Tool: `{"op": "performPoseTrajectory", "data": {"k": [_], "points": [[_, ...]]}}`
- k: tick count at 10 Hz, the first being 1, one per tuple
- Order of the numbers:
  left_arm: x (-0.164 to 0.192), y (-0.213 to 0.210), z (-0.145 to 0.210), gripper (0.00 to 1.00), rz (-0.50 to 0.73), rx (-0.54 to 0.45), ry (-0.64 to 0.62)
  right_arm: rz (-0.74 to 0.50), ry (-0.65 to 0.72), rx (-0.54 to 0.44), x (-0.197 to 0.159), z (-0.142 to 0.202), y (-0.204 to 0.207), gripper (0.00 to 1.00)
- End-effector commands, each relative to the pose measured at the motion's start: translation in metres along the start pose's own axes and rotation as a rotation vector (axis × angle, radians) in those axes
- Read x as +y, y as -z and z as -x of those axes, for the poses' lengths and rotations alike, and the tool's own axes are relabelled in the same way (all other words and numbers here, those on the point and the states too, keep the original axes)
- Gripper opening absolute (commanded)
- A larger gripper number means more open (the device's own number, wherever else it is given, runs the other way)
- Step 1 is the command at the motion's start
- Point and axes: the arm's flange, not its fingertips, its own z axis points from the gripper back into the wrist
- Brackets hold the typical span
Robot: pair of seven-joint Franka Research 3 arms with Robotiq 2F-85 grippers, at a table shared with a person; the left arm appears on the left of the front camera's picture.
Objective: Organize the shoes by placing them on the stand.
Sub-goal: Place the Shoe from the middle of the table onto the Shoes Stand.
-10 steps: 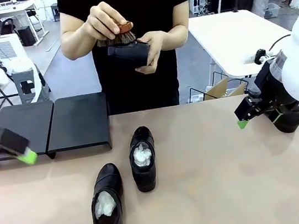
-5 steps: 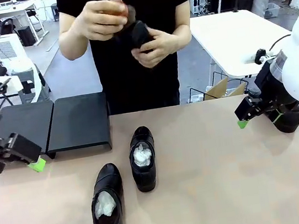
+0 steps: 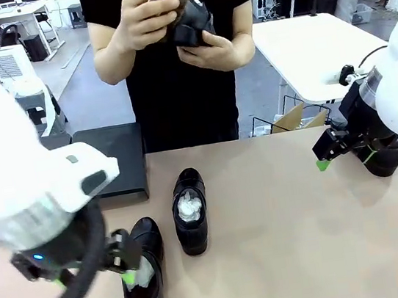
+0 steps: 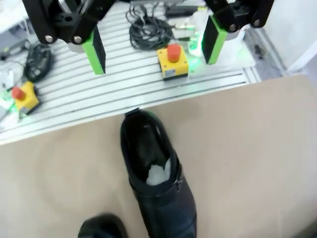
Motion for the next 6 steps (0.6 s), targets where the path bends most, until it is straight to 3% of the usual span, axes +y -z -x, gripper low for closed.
{"op": "performPoseTrajectory", "data": {"k": [1, 3, 4, 5, 6], "points": [[0.017, 0.076, 0.036, 1.00, -0.046, -0.070, -0.077, 0.000, -0.006, -0.001, -0.003, 0.000, -0.001, 1.00], [0.022, 0.115, 0.031, 1.00, -0.042, -0.047, -0.144, 0.000, -0.006, -0.001, -0.003, 0.000, -0.001, 1.00], [0.028, 0.104, 0.029, 1.00, -0.017, -0.013, -0.148, 0.000, -0.006, -0.001, -0.003, 0.000, -0.001, 1.00], [-0.035, 0.037, -0.009, 1.00, -0.044, -0.045, -0.095, 0.000, -0.006, -0.001, -0.003, 0.000, -0.001, 1.00], [-0.035, 0.037, -0.009, 1.00, -0.044, -0.045, -0.095, 0.000, -0.006, -0.001, -0.003, 0.000, -0.001, 1.00]]}}
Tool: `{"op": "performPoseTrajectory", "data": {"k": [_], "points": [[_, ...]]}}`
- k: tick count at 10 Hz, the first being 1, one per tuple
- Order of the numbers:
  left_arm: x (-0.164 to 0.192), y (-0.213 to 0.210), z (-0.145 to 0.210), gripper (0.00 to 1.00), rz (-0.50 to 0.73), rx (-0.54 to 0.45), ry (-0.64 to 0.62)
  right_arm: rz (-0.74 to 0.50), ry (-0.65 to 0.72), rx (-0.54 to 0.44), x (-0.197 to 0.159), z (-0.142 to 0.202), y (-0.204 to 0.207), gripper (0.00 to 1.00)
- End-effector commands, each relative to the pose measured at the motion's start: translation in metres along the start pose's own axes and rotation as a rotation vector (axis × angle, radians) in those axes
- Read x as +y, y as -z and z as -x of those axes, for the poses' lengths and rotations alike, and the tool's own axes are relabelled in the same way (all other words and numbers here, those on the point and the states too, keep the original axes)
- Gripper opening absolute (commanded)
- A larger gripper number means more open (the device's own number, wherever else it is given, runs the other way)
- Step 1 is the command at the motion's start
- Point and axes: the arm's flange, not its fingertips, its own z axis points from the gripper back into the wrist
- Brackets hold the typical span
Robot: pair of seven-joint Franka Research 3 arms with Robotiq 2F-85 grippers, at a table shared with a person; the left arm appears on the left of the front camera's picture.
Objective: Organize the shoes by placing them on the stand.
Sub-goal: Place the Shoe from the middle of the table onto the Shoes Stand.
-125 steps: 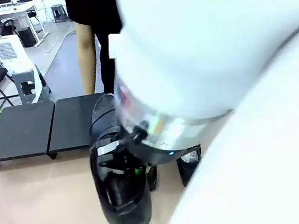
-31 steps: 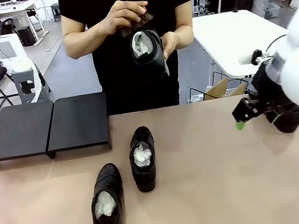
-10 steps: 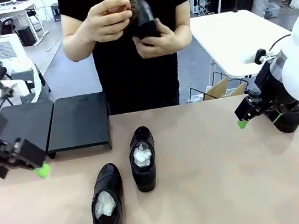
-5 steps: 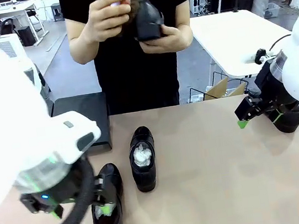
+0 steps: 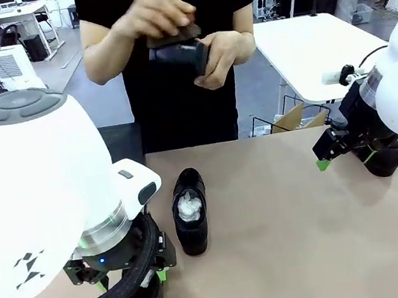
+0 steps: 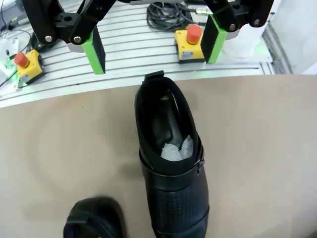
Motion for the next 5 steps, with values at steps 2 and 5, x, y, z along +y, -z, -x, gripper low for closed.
{"op": "performPoseTrajectory", "data": {"k": [2, 5], "points": [[0.017, 0.020, -0.012, 1.00, -0.005, 0.061, -0.031, 0.000, -0.006, -0.001, -0.003, -0.001, -0.001, 1.00], [0.057, 0.069, -0.021, 1.00, 0.013, 0.093, -0.062, 0.000, -0.006, -0.001, -0.003, -0.001, -0.001, 1.00]]}}
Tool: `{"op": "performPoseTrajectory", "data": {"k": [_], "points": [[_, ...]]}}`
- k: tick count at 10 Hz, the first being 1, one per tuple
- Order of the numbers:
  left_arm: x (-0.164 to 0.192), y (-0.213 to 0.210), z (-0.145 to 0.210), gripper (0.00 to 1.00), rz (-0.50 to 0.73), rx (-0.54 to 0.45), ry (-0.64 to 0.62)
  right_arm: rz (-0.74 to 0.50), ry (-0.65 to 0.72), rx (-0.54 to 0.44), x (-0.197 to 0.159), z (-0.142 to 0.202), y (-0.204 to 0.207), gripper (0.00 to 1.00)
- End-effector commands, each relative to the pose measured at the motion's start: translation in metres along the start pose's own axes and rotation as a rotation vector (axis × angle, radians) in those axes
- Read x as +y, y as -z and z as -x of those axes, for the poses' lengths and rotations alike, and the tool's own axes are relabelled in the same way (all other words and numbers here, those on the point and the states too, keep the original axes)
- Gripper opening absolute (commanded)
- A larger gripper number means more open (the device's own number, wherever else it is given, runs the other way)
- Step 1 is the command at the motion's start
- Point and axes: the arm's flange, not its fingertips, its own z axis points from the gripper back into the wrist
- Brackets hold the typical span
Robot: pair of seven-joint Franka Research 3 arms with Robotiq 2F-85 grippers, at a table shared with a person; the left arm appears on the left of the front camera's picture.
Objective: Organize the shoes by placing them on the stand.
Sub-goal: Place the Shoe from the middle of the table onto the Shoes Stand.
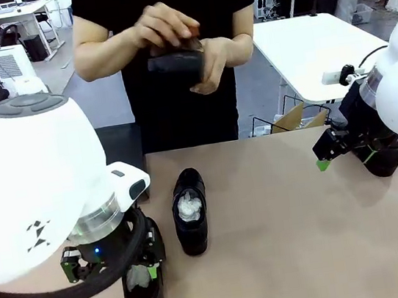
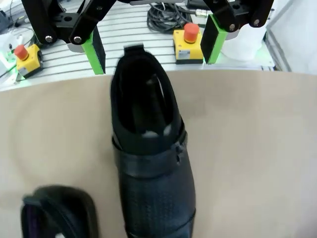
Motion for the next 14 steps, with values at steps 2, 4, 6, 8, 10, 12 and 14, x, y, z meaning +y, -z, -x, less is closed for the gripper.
{"op": "performPoseTrajectory", "data": {"k": [2, 4, 6, 8, 10, 12, 14], "points": [[0.041, 0.046, 0.004, 1.00, 0.018, -0.031, -0.011, 0.000, -0.006, -0.001, -0.003, -0.001, -0.001, 1.00], [0.056, 0.058, 0.015, 1.00, 0.036, 0.016, -0.027, 0.000, -0.006, -0.001, -0.003, -0.001, -0.001, 1.00], [0.071, 0.051, 0.029, 1.00, 0.034, 0.004, -0.035, 0.000, -0.006, -0.001, -0.003, -0.001, -0.001, 1.00], [0.090, 0.055, 0.041, 1.00, -0.002, -0.007, -0.079, 0.000, -0.006, -0.001, -0.003, -0.001, -0.001, 1.00], [0.094, 0.070, 0.056, 1.00, -0.011, 0.012, -0.076, 0.000, -0.006, -0.001, -0.003, -0.001, -0.001, 1.00], [0.099, 0.084, 0.066, 1.00, -0.018, 0.046, -0.088, 0.000, -0.006, -0.001, -0.003, -0.001, -0.001, 1.00], [0.099, 0.095, 0.073, 1.00, -0.004, 0.048, -0.076, 0.000, -0.006, -0.001, -0.003, -0.001, -0.001, 1.00]]}}
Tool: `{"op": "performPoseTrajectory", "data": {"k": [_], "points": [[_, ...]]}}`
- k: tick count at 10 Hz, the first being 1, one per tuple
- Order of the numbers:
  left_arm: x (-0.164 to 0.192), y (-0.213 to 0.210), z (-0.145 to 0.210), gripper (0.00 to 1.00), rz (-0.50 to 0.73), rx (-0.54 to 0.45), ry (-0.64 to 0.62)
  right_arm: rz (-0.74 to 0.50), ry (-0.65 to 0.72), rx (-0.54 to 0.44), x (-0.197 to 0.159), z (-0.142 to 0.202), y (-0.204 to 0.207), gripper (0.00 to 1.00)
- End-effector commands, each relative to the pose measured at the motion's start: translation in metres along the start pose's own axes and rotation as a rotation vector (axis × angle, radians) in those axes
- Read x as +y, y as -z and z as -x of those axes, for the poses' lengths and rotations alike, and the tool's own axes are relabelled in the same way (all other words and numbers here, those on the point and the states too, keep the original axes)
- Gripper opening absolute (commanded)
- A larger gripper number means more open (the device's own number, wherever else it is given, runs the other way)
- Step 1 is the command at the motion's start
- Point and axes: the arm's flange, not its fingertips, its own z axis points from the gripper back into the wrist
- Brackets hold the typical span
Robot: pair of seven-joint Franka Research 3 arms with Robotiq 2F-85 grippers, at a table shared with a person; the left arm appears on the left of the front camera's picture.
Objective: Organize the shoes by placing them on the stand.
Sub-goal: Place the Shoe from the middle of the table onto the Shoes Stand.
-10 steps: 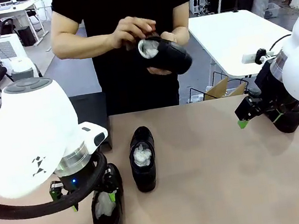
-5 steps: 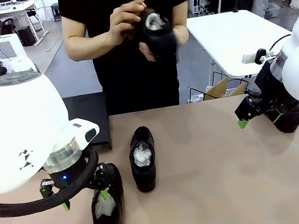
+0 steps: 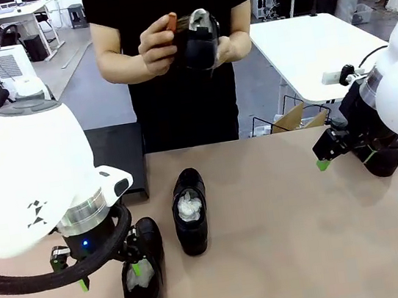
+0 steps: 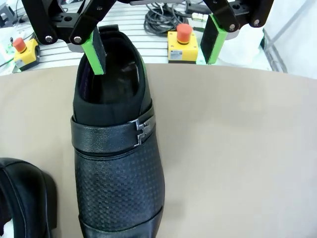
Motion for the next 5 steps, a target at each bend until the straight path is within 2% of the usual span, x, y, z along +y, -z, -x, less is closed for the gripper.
{"op": "performPoseTrajectory", "data": {"k": [1, 5], "points": [[0.081, 0.091, 0.090, 1.00, 0.010, -0.019, -0.015, 0.000, -0.006, -0.001, -0.003, -0.001, -0.001, 1.00], [0.086, 0.125, 0.106, 1.00, 0.004, -0.015, -0.036, 0.000, -0.006, -0.001, -0.003, -0.001, -0.001, 1.00]]}}
